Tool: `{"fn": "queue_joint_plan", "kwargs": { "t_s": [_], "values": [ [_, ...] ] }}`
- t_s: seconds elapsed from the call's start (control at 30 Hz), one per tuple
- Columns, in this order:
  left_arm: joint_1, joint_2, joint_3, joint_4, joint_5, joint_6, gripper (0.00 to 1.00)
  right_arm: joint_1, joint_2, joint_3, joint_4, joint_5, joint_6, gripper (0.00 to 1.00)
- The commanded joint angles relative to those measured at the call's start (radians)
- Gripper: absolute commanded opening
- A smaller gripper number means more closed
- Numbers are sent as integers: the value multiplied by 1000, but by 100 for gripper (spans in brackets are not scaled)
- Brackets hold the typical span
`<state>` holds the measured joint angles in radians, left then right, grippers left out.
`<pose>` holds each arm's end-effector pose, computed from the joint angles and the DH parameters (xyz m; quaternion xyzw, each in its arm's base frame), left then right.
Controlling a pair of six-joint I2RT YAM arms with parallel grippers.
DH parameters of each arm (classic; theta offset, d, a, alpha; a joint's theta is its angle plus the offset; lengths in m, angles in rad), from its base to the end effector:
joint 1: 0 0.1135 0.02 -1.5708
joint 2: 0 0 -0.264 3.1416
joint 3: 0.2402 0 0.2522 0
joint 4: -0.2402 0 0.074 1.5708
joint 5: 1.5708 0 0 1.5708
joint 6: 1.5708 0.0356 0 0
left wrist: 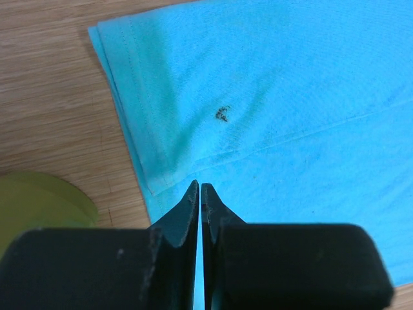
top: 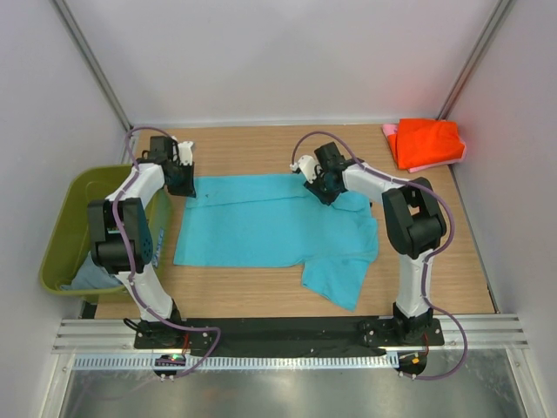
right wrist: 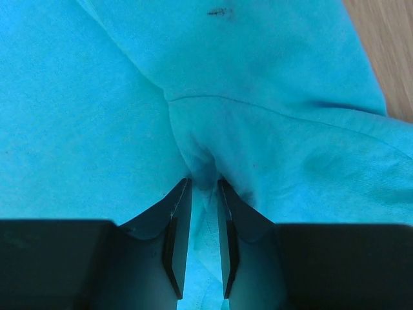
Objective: Fold and stack the t-shirts
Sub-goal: Fold the tshirt
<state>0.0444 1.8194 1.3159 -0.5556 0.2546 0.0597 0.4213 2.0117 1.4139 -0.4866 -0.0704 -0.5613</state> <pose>0.3816 0.0080 0.2092 0.0395 0.9593 -0.1096 0.2571 0.3823 0.1741 0.1672 -0.4651 0.8512 0.0172 0.2425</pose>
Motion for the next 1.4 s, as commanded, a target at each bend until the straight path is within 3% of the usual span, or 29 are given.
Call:
{"fn": "queue_joint_plan", "kwargs": {
  "t_s": [0.0, 0.53, 0.83, 1.37],
  "values": [
    [-3, -3, 19, 36, 14, -3, 3, -4, -1, 40, 26, 24, -9, 28],
    [-3, 8, 34, 42, 20, -15, 3, -1, -25, 71, 33, 66, 0, 24],
    [-5, 7, 26, 48, 20, -24, 2, 27, -76, 80, -55, -60, 24, 24],
    [-6, 12, 28, 48, 17, -29, 2, 30, -37, 57, -20, -14, 14, 24]
  ]
}}
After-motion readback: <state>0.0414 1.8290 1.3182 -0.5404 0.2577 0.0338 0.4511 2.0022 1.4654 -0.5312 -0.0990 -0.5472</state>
